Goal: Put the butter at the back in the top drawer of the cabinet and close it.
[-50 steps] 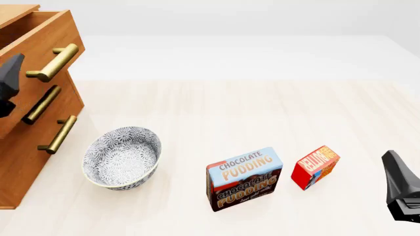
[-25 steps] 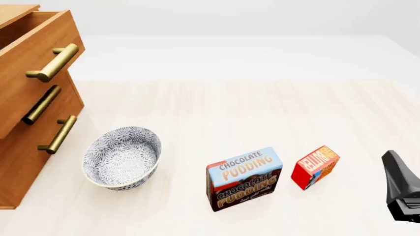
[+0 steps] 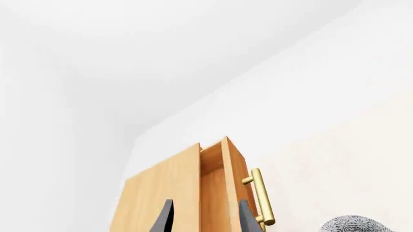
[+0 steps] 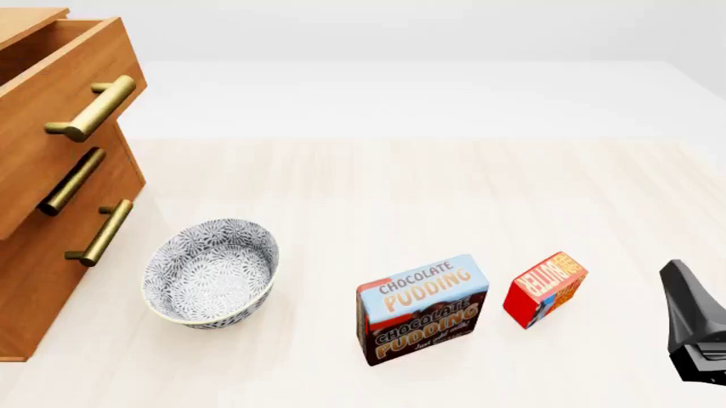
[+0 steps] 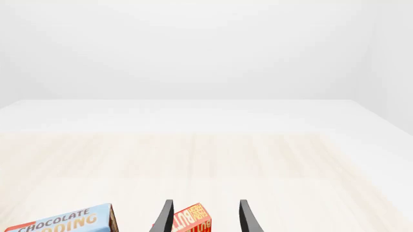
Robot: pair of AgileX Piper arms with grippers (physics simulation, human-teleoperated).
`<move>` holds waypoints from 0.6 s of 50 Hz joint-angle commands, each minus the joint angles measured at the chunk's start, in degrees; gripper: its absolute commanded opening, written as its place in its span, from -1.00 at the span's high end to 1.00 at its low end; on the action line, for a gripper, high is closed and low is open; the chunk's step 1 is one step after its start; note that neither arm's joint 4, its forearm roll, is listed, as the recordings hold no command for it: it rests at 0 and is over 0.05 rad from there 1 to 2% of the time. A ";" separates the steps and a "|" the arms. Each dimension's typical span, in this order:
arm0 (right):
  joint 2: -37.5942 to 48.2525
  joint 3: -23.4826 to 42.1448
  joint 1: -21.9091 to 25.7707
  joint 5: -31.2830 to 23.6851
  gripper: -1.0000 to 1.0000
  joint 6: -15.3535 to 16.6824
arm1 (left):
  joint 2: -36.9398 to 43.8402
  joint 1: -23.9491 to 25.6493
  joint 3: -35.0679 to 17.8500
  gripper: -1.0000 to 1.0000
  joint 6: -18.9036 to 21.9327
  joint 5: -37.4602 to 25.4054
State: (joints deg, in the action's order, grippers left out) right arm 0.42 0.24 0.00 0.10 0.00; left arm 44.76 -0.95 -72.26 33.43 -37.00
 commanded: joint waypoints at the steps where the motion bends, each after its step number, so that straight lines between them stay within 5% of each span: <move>1: 0.00 0.00 0.00 0.00 -1.00 0.00 | 6.96 0.40 -10.05 -1.00 -11.40 -10.10; 14: 0.00 0.00 0.00 0.00 -1.00 0.00 | 9.68 0.77 -14.20 -1.00 -16.20 -13.66; 16: 0.00 0.00 0.00 0.00 -1.00 0.00 | 11.90 2.62 -15.75 -1.00 -20.15 -15.23; 30: 0.00 0.00 0.00 0.00 -1.00 0.00 | 12.65 2.28 -17.92 -1.00 -22.50 -17.00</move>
State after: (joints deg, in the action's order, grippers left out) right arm 0.42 0.24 0.00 0.10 0.00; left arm 56.15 1.23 -88.12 13.96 -52.17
